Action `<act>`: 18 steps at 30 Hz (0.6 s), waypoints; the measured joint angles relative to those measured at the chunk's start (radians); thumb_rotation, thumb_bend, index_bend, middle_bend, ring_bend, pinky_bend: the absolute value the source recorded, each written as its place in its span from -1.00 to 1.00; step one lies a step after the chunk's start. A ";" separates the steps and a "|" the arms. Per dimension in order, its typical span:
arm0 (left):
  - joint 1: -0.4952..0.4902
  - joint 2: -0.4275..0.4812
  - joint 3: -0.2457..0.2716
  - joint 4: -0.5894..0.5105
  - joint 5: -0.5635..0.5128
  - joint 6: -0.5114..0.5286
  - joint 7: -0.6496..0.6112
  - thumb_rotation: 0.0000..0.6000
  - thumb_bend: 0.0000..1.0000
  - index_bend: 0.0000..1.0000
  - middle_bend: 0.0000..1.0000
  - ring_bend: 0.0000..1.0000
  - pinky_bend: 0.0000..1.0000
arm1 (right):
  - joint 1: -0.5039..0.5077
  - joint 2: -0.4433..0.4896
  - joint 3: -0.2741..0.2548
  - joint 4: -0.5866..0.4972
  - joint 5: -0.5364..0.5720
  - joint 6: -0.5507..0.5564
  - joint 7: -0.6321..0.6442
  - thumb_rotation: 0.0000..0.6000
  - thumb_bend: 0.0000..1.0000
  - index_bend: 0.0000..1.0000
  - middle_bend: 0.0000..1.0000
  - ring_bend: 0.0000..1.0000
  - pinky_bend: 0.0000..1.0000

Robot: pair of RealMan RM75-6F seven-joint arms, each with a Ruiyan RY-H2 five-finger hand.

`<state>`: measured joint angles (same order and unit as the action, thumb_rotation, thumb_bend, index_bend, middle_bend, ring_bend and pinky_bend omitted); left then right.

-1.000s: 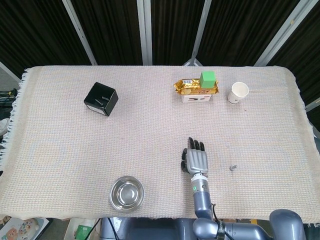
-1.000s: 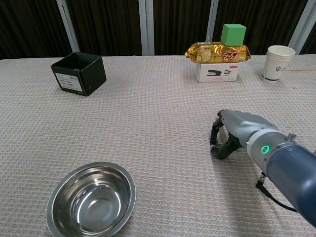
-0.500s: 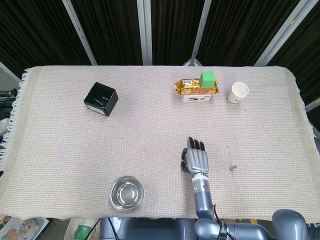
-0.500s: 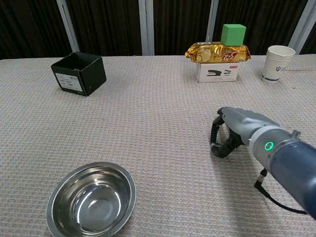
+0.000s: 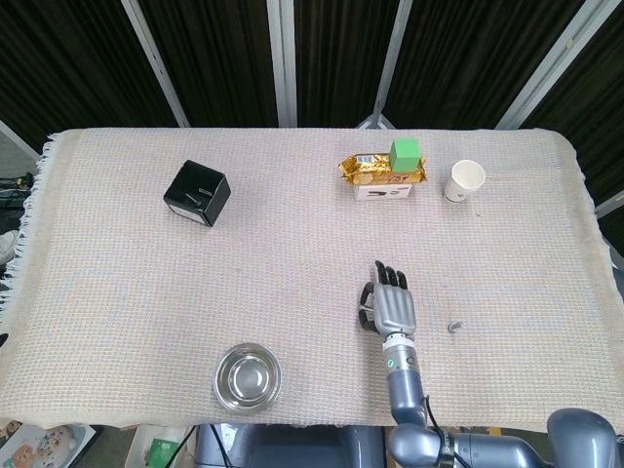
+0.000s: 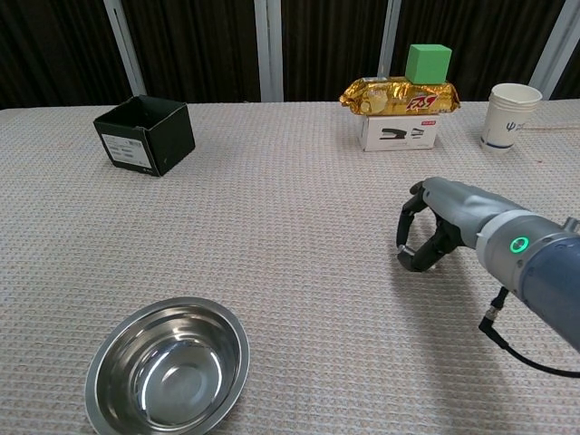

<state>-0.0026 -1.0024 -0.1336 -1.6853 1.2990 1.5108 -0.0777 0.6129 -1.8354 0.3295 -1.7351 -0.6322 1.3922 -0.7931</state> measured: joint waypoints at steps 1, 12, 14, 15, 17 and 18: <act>0.000 0.000 0.000 0.000 0.000 0.000 0.001 1.00 -0.87 -0.63 -0.77 -0.96 -0.89 | 0.000 0.003 0.001 -0.003 0.000 0.000 0.001 1.00 -0.23 0.16 -0.98 -1.00 -1.00; 0.000 -0.002 0.001 -0.003 0.002 0.002 0.006 1.00 -0.87 -0.63 -0.77 -0.96 -0.89 | -0.001 0.038 0.013 -0.037 0.016 0.001 0.022 1.00 -0.23 0.16 -0.98 -1.00 -1.00; 0.000 -0.002 0.001 -0.003 0.002 0.003 0.007 1.00 -0.87 -0.63 -0.77 -0.96 -0.89 | 0.000 0.042 0.013 -0.039 0.019 0.000 0.026 1.00 -0.23 0.16 -0.98 -1.00 -1.00; 0.000 -0.002 0.001 -0.003 0.003 0.003 0.007 1.00 -0.87 -0.63 -0.77 -0.96 -0.89 | 0.001 0.043 0.014 -0.040 0.020 0.000 0.028 1.00 -0.23 0.17 -0.98 -1.00 -1.00; 0.001 -0.002 0.001 -0.003 0.002 0.004 0.007 1.00 -0.87 -0.63 -0.77 -0.96 -0.89 | 0.002 0.046 0.014 -0.042 0.023 -0.001 0.032 1.00 -0.23 0.17 -0.98 -1.00 -1.00; 0.001 -0.002 0.001 -0.003 0.002 0.004 0.007 1.00 -0.87 -0.63 -0.77 -0.96 -0.89 | 0.003 0.048 0.014 -0.042 0.024 -0.001 0.034 1.00 -0.23 0.16 -0.98 -1.00 -1.00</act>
<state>-0.0020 -1.0043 -0.1324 -1.6883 1.3012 1.5147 -0.0708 0.6155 -1.7870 0.3438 -1.7773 -0.6079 1.3914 -0.7594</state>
